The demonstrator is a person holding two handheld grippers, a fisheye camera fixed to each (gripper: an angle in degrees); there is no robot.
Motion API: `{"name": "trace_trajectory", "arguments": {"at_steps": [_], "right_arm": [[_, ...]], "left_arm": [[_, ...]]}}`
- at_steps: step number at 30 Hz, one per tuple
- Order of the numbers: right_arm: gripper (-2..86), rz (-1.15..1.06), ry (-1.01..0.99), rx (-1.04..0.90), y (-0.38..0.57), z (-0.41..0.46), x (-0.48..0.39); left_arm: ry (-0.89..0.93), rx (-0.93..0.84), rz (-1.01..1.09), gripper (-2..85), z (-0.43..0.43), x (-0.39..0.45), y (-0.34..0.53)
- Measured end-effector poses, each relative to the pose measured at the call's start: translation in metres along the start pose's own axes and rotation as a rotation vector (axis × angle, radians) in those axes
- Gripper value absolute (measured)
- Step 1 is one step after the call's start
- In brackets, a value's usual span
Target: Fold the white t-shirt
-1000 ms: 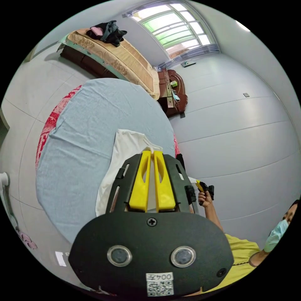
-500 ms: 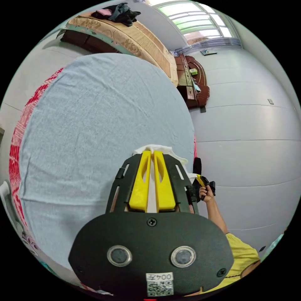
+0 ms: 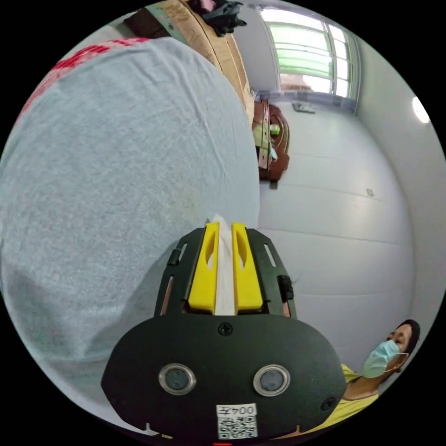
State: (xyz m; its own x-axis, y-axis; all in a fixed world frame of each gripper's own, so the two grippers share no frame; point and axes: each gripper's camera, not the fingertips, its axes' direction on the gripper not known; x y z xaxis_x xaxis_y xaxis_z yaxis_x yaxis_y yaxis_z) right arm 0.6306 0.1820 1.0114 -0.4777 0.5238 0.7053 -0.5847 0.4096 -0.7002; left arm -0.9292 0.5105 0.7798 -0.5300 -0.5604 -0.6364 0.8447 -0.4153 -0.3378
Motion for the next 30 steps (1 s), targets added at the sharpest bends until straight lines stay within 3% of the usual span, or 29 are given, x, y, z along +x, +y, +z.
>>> {"name": "trace_trajectory", "arguments": {"at_steps": [3,5,7,10,15,18,26,30], "right_arm": [[7.5,-0.178,0.076,0.021,0.002,0.012,-0.031],[5.5,-0.388,0.091,-0.124,0.018,0.048,-0.066],[4.8,-0.54,0.132,-0.221,0.038,0.08,-0.091],[4.6,-0.683,0.211,-0.335,0.061,0.132,-0.117],[4.7,-0.616,0.362,-0.324,0.045,0.184,-0.118],[5.4,-0.572,0.293,-0.316,0.037,0.183,-0.115],[9.0,-0.541,0.289,-0.128,0.012,0.082,-0.07],[11.3,-0.471,0.321,-0.083,0.001,0.054,-0.041]], "left_arm": [[0.053,0.141,-0.004,1.4,-0.018,0.002,-0.006],[-0.033,0.188,0.112,0.8,-0.021,0.025,-0.007],[-0.085,0.157,0.274,0.6,-0.007,0.055,-0.006],[-0.12,-0.036,0.499,0.4,0.049,0.1,-0.005],[-0.437,-0.334,0.673,0.6,0.172,0.141,-0.006],[-0.624,-0.345,0.611,0.6,0.203,0.138,-0.019],[-0.349,-0.129,0.624,3.7,0.117,0.138,-0.03],[-0.353,-0.057,0.534,6.5,0.051,0.102,-0.041]]}}
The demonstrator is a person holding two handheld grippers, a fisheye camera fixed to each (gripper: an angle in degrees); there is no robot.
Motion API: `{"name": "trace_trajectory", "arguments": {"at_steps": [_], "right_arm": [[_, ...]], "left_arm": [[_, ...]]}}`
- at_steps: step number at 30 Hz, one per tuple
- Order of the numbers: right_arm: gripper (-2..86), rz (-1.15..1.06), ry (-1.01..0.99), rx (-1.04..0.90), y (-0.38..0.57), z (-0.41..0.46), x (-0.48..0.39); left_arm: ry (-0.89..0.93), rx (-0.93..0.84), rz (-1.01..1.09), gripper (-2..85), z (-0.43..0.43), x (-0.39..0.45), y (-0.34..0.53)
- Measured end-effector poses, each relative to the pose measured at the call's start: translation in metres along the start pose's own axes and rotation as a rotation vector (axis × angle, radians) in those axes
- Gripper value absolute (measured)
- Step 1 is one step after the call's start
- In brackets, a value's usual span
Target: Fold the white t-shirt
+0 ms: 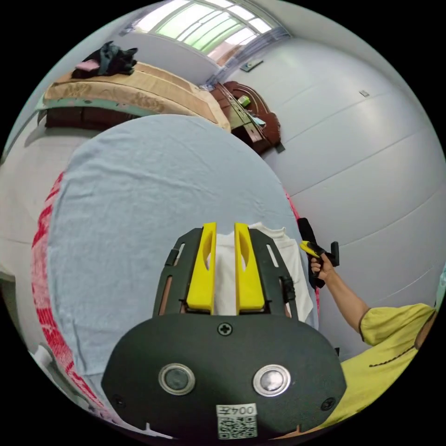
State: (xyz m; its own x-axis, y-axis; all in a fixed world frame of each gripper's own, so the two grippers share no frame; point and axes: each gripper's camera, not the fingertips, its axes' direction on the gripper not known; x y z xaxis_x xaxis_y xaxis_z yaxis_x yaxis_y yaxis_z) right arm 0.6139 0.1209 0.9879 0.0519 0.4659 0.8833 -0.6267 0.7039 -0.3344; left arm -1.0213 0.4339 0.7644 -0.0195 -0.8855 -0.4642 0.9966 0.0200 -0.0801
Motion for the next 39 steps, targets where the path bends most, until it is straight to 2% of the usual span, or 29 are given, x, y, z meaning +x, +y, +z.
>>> {"name": "trace_trajectory", "arguments": {"at_steps": [2,6,9,20,26,30,35,39], "right_arm": [[12.4,0.032,-0.014,-0.002,0.006,-0.003,0.017],[12.2,0.051,-0.081,0.015,0.016,-0.006,0.031],[12.0,0.038,-0.148,-0.041,0.018,-0.007,0.034],[9.1,0.054,-0.273,-0.093,0.03,-0.012,0.041],[0.6,-0.007,-0.193,-0.068,0.049,-0.019,0.013],[-0.4,-0.117,-0.134,0.054,0.083,-0.056,-0.019],[-0.8,-0.383,0.056,0.133,0.136,-0.119,-0.076],[-0.8,-0.434,0.047,0.197,0.15,-0.151,-0.095]], "left_arm": [[0.026,-0.003,-0.038,7.2,-0.007,-0.017,0.008],[0.092,-0.117,-0.046,9.0,0.011,-0.028,0.016],[0.115,-0.158,-0.043,9.7,0.026,-0.028,0.015],[0.237,-0.138,-0.116,6.5,0.036,-0.049,0.025],[0.126,-0.079,-0.05,2.3,0.026,-0.031,0.048],[0.014,-0.029,0.06,1.6,0.005,0.002,0.071],[-0.09,0.063,0.192,1.4,-0.032,0.041,0.108],[-0.104,0.166,0.239,1.3,-0.06,0.06,0.129]]}}
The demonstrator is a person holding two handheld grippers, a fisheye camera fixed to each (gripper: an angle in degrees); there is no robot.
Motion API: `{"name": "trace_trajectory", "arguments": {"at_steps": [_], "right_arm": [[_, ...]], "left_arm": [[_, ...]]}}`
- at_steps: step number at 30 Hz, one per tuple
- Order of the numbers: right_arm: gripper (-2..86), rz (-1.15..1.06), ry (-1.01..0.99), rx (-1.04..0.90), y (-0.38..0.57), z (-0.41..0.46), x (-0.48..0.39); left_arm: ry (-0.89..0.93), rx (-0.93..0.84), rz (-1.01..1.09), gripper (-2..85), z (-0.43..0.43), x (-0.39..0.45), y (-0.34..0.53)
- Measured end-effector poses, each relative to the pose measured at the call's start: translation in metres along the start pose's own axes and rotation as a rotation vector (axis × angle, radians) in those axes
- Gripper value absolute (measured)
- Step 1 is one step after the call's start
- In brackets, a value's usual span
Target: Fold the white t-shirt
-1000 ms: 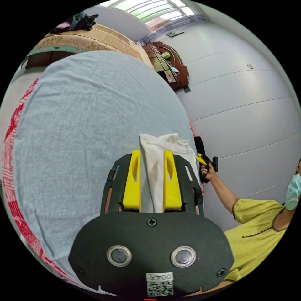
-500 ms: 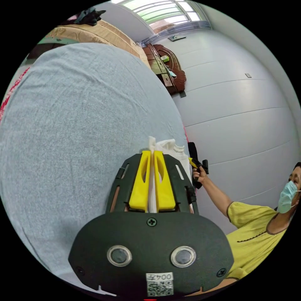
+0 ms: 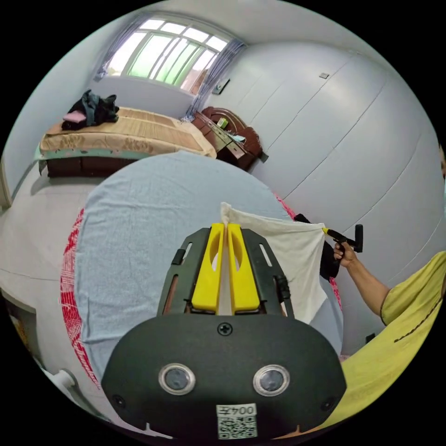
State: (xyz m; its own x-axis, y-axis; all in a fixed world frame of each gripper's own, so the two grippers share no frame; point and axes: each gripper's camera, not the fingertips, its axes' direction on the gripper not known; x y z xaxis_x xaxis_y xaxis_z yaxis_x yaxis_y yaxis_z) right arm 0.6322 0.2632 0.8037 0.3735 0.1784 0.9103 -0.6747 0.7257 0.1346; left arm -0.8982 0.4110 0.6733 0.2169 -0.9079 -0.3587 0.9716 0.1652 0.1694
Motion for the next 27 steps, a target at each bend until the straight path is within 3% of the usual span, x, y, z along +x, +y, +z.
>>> {"name": "trace_trajectory", "arguments": {"at_steps": [6,16,20,24,27], "right_arm": [[-0.7,0.041,-0.001,0.011,-0.003,0.006,-0.004],[3.6,0.348,0.084,-0.216,0.038,0.089,0.015],[6.0,0.495,0.087,-0.1,0.062,0.058,0.016],[5.5,0.353,0.046,-0.1,0.079,0.017,-0.02],[5.7,0.185,0.018,-0.253,0.108,-0.008,-0.077]], "left_arm": [[-0.015,0.003,0.033,1.3,0.004,-0.001,0.007],[-0.068,-0.168,-0.11,1.9,0.057,-0.048,0.063],[-0.035,-0.106,-0.268,2.4,0.04,-0.073,0.089],[-0.021,-0.053,-0.299,2.1,0.0,-0.085,0.115],[-0.018,-0.093,-0.214,1.3,-0.032,-0.072,0.145]]}}
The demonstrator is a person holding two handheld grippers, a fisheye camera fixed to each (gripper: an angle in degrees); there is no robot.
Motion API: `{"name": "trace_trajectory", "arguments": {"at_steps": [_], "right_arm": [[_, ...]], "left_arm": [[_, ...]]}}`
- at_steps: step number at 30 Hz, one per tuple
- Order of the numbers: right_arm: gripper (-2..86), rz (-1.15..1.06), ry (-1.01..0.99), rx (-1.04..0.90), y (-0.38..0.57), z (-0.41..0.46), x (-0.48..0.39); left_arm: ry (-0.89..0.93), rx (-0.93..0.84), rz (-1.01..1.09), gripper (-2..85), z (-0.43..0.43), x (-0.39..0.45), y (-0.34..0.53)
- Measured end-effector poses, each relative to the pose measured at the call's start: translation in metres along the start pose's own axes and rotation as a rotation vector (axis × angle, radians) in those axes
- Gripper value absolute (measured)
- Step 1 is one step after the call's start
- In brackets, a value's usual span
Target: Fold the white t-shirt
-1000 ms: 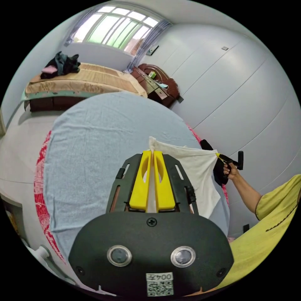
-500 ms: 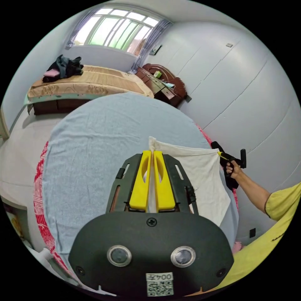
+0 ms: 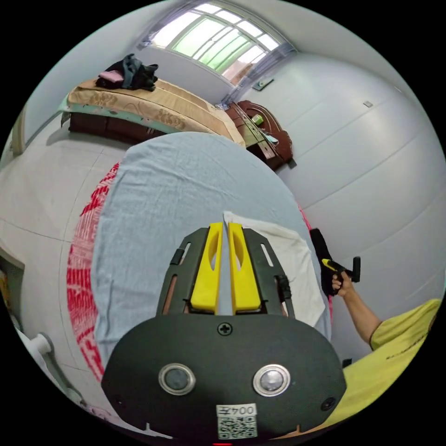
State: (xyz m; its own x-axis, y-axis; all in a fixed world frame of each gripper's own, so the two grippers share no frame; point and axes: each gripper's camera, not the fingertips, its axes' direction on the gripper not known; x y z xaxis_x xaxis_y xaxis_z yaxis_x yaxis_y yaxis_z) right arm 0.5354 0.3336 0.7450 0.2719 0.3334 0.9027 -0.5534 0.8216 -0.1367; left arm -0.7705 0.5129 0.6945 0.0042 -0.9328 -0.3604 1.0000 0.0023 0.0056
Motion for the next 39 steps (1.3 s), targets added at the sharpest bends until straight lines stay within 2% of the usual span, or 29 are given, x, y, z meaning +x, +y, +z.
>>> {"name": "trace_trajectory", "arguments": {"at_steps": [3,9,13,17,21,25,27,29,33,39], "right_arm": [[6.3,-0.094,0.021,-0.134,0.063,-0.012,-0.044],[6.6,-0.074,-0.008,-0.413,0.192,-0.013,-0.09],[10.4,-0.158,0.109,-0.628,0.26,0.005,-0.119],[11.1,-0.222,0.163,-0.623,0.288,0.002,-0.142],[6.4,-0.305,0.283,-0.633,0.306,0.001,-0.154],[5.4,-0.3,0.277,-0.634,0.325,-0.008,-0.159],[6.3,-0.281,0.252,-0.536,0.326,-0.025,-0.154],[8.2,-0.194,0.247,-0.34,0.32,-0.055,-0.134],[10.5,-0.151,0.242,-0.185,0.321,-0.084,-0.105],[10.8,-0.208,0.189,-0.277,0.333,-0.085,-0.087]], "left_arm": [[-0.014,-0.052,0.057,0.7,-0.03,0.009,0.056],[-0.043,-0.194,0.069,1.3,-0.063,0.035,0.191],[-0.12,-0.246,0.161,3.2,-0.067,0.059,0.245],[-0.186,-0.298,0.333,6.1,-0.058,0.079,0.27],[-0.209,-0.363,0.449,7.5,-0.044,0.085,0.28],[-0.184,-0.387,0.483,8.3,-0.036,0.085,0.29],[-0.183,-0.421,0.508,8.7,-0.03,0.085,0.3],[-0.181,-0.435,0.52,9.0,-0.027,0.085,0.308],[-0.147,-0.425,0.5,9.6,-0.026,0.083,0.323],[-0.114,-0.441,0.459,9.7,-0.016,0.08,0.341]]}}
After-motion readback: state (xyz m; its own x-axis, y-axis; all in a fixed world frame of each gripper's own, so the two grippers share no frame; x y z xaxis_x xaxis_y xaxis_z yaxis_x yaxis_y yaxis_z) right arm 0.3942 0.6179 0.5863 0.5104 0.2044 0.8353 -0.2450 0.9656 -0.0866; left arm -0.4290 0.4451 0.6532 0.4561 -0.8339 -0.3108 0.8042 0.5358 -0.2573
